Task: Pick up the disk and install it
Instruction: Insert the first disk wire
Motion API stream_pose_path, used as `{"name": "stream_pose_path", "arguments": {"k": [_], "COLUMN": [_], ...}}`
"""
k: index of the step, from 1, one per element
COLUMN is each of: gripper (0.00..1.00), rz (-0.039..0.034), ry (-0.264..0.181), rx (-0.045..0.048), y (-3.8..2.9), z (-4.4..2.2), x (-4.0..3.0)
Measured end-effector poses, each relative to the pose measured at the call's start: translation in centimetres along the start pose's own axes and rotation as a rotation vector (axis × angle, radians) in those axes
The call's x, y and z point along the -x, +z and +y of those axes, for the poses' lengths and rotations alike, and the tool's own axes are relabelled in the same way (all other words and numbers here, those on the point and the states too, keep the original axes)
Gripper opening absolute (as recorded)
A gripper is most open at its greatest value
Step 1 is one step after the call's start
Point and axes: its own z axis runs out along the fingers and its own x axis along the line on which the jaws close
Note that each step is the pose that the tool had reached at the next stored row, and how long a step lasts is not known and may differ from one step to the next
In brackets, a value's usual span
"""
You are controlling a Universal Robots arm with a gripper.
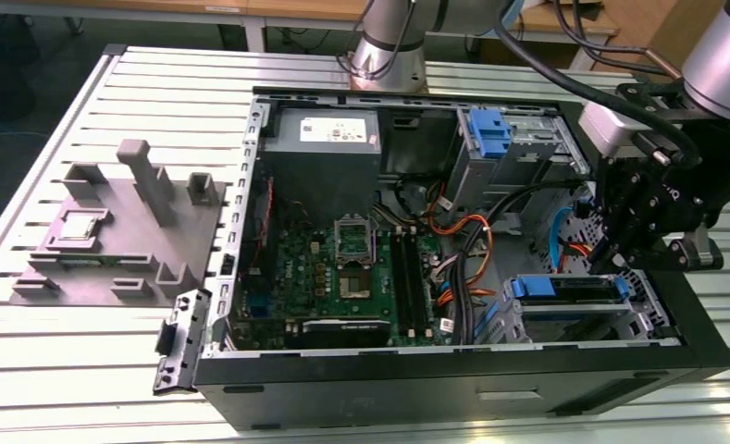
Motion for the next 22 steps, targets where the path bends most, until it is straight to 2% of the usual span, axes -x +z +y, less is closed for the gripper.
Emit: {"name": "stream_pose_path", "arguments": {"k": [7, 11, 13, 16, 17, 20, 22], "gripper": [0.17, 0.17, 0.17, 0.17, 0.17, 0.17, 0.17], "rz": [-0.0001, -0.0038, -0.0098, -0.0310, -0.0357, -0.0437, -0.0449], "ry": [0.000, 0.007, 0.007, 0.007, 0.008, 0.015, 0.020], "rx": [0.0000, 0.0003, 0.0002, -0.0003, -0.0005, -0.0014, -0.0029], "y": [0.00, 0.03, 0.06, 0.16, 0.21, 0.41, 0.57], "z": [0.00, 0.01, 0.04, 0.20, 0.27, 0.39, 0.42], "x": [0.00, -0.14, -0.41, -0.74, -0.75, -0.74, -0.75]}}
